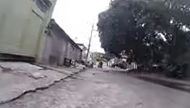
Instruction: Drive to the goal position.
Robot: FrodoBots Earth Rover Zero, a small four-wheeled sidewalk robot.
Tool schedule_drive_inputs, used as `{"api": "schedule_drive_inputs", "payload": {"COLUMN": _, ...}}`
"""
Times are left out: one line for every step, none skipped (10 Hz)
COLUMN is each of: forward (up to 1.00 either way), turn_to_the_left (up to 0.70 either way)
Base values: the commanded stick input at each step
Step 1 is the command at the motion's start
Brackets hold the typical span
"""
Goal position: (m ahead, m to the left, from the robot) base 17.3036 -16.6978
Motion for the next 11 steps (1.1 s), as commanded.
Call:
{"api": "schedule_drive_inputs", "payload": {"forward": 1.00, "turn_to_the_left": 0.00}}
{"api": "schedule_drive_inputs", "payload": {"forward": 1.00, "turn_to_the_left": 0.00}}
{"api": "schedule_drive_inputs", "payload": {"forward": 1.00, "turn_to_the_left": 0.00}}
{"api": "schedule_drive_inputs", "payload": {"forward": 1.00, "turn_to_the_left": 0.00}}
{"api": "schedule_drive_inputs", "payload": {"forward": 1.00, "turn_to_the_left": 0.00}}
{"api": "schedule_drive_inputs", "payload": {"forward": 1.00, "turn_to_the_left": 0.00}}
{"api": "schedule_drive_inputs", "payload": {"forward": 1.00, "turn_to_the_left": 0.00}}
{"api": "schedule_drive_inputs", "payload": {"forward": 1.00, "turn_to_the_left": -0.01}}
{"api": "schedule_drive_inputs", "payload": {"forward": 1.00, "turn_to_the_left": -0.13}}
{"api": "schedule_drive_inputs", "payload": {"forward": 1.00, "turn_to_the_left": -0.10}}
{"api": "schedule_drive_inputs", "payload": {"forward": 1.00, "turn_to_the_left": 0.00}}
